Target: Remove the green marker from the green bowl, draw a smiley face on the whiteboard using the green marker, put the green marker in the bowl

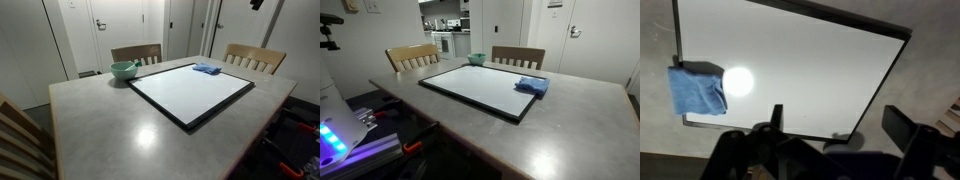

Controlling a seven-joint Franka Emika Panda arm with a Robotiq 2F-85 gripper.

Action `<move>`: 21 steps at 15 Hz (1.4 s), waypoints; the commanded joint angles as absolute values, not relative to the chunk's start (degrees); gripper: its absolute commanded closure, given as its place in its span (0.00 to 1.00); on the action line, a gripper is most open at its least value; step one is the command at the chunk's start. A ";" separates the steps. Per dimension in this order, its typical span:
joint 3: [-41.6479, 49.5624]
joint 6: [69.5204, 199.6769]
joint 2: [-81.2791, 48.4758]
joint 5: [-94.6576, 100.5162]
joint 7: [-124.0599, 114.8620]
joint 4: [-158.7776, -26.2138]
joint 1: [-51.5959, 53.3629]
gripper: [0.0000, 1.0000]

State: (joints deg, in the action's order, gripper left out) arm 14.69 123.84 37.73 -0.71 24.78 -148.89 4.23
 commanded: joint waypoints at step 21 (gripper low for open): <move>10.45 127.97 -2.73 -26.62 70.45 -125.18 6.76 0.00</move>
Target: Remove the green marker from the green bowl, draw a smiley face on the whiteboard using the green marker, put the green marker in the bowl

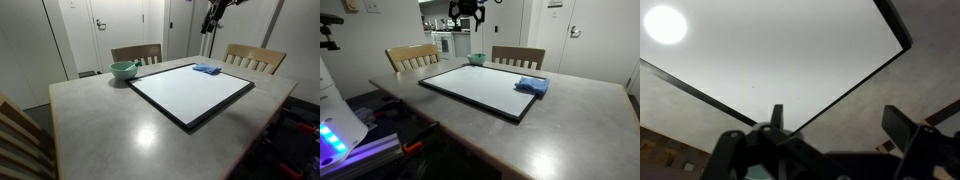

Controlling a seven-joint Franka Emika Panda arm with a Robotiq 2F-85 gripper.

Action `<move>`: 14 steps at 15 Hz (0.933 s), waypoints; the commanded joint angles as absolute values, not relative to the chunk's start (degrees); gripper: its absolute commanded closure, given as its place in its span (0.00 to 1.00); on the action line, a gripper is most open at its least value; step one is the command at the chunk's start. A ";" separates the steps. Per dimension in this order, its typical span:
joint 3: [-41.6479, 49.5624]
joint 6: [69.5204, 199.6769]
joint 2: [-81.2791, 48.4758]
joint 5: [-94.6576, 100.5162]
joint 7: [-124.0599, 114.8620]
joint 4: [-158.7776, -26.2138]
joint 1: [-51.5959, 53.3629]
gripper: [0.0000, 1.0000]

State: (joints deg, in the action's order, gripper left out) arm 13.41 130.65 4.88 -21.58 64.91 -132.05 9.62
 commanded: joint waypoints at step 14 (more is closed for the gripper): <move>4.31 128.58 -4.32 -29.85 74.10 -125.98 1.85 0.00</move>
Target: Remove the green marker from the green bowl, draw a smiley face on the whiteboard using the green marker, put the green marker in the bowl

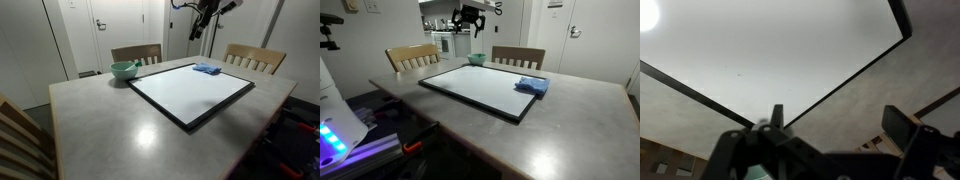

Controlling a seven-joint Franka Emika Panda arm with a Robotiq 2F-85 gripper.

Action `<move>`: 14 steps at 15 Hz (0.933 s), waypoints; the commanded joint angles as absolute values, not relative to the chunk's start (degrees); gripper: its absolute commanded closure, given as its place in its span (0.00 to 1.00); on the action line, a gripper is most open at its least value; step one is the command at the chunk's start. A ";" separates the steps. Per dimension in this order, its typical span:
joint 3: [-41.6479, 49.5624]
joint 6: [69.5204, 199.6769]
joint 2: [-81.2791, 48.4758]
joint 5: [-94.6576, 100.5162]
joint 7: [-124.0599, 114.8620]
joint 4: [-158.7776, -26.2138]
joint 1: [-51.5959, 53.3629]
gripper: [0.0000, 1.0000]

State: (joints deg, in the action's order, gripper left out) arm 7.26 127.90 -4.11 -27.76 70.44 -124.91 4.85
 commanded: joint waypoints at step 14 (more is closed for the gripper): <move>-2.83 132.88 -21.83 -32.83 91.59 -111.88 -4.15 0.00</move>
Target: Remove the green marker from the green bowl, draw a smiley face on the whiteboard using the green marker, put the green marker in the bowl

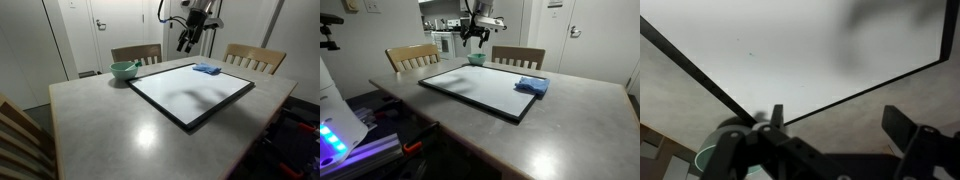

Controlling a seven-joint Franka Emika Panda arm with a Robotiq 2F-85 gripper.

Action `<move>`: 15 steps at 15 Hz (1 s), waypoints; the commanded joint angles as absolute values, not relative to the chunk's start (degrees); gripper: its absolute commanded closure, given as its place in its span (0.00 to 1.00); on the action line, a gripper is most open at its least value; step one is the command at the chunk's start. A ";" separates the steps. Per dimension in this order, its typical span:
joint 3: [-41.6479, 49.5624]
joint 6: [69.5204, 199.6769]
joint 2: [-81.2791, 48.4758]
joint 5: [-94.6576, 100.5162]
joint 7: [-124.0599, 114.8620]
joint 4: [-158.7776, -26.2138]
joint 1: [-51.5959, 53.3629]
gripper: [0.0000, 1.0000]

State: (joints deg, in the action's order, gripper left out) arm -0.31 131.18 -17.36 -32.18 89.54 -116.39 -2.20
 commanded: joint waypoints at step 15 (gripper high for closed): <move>-13.25 140.15 -38.21 -47.36 94.90 -94.64 -9.85 0.00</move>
State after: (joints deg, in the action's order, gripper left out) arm -11.25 139.84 -34.70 -44.43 91.61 -98.59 -8.40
